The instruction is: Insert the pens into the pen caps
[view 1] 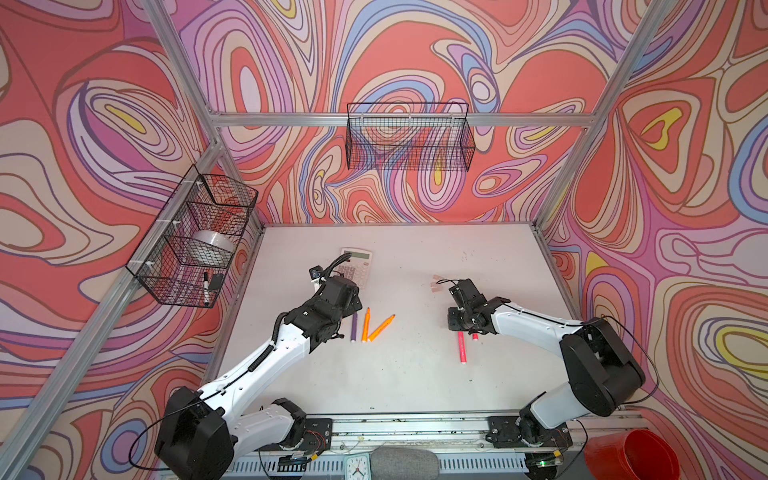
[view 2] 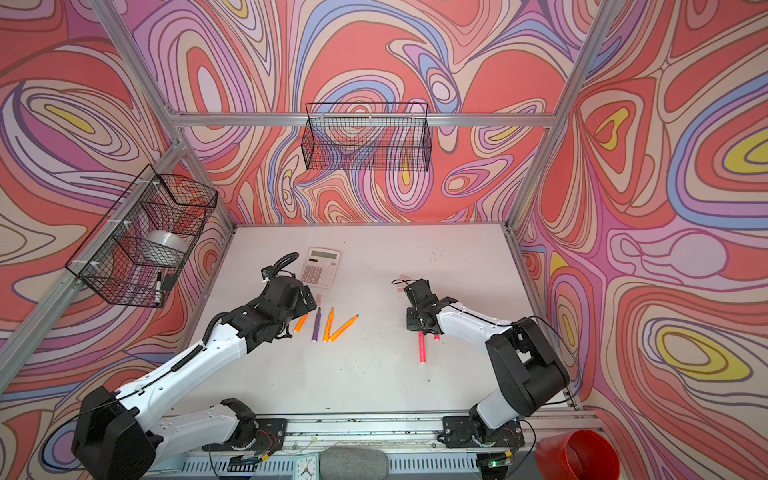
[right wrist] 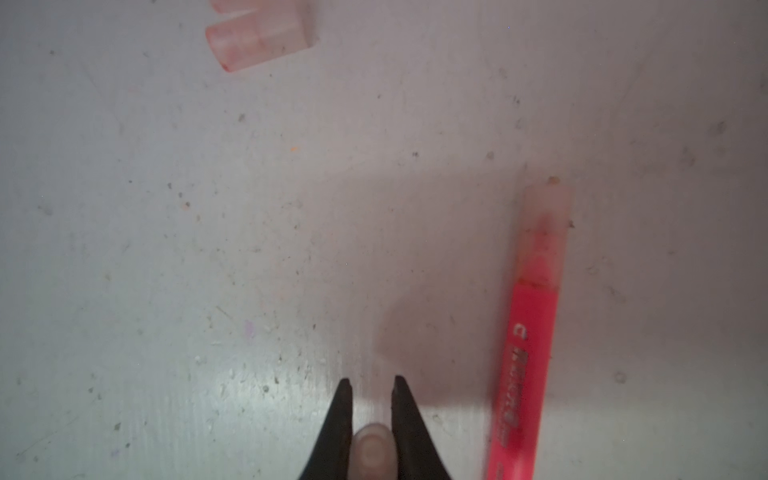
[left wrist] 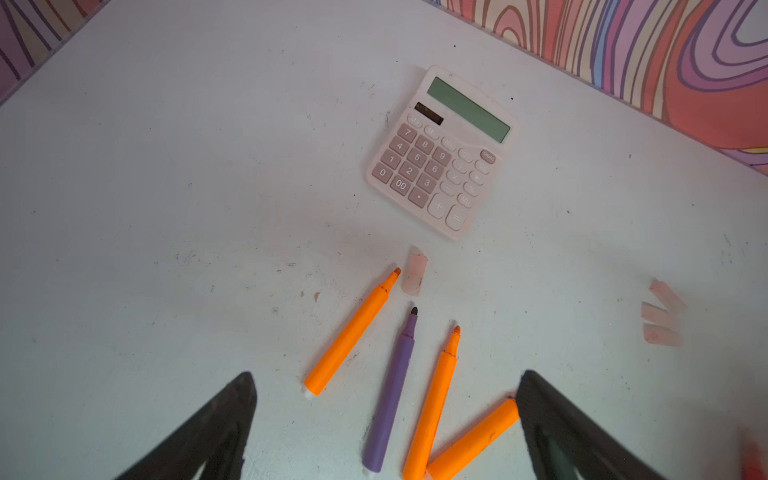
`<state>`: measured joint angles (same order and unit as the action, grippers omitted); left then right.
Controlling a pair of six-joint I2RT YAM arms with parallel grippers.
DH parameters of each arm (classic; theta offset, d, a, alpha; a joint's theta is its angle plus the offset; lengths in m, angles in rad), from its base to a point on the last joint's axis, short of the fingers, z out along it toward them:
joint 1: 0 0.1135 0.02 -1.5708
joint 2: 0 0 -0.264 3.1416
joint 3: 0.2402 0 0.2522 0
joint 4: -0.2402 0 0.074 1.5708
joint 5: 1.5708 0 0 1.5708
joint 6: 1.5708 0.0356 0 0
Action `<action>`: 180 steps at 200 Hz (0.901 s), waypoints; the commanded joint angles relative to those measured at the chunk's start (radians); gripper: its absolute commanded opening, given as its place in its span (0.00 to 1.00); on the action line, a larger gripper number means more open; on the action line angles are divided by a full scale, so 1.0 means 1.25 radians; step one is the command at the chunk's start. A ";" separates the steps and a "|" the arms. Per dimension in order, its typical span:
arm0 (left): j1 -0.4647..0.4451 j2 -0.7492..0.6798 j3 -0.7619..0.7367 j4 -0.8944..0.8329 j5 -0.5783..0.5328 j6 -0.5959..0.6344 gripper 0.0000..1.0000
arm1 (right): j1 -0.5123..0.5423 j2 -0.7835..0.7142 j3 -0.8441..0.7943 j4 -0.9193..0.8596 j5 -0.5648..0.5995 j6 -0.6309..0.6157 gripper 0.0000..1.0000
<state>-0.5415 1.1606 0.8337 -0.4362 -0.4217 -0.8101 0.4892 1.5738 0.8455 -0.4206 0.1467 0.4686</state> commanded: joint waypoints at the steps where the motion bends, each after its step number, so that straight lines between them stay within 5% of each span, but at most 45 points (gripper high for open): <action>1: 0.004 -0.013 0.012 0.029 -0.046 0.018 1.00 | -0.022 0.074 0.073 0.010 0.035 -0.010 0.00; 18: 0.004 -0.005 0.001 0.021 -0.109 0.009 1.00 | -0.049 0.143 0.119 0.013 0.014 -0.018 0.00; 45: 0.004 0.015 -0.010 0.075 0.001 0.114 1.00 | -0.071 0.230 0.172 0.013 0.019 -0.025 0.00; 80: 0.005 0.075 0.006 0.087 0.091 0.146 1.00 | -0.080 0.250 0.201 0.002 0.046 -0.030 0.25; 142: 0.005 0.029 -0.098 0.120 0.084 0.046 1.00 | -0.080 0.081 0.191 -0.038 0.062 -0.036 0.55; 165: 0.005 0.031 -0.081 0.053 0.114 0.000 0.76 | -0.080 -0.008 0.170 -0.054 0.062 -0.034 0.56; 180: 0.005 0.033 -0.084 0.037 0.114 -0.021 0.72 | -0.080 -0.073 0.150 -0.057 0.051 -0.025 0.56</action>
<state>-0.5400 1.2110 0.7280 -0.3378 -0.3023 -0.7540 0.3931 1.5871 1.0744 -0.4610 0.2035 0.4278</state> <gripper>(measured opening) 0.774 0.561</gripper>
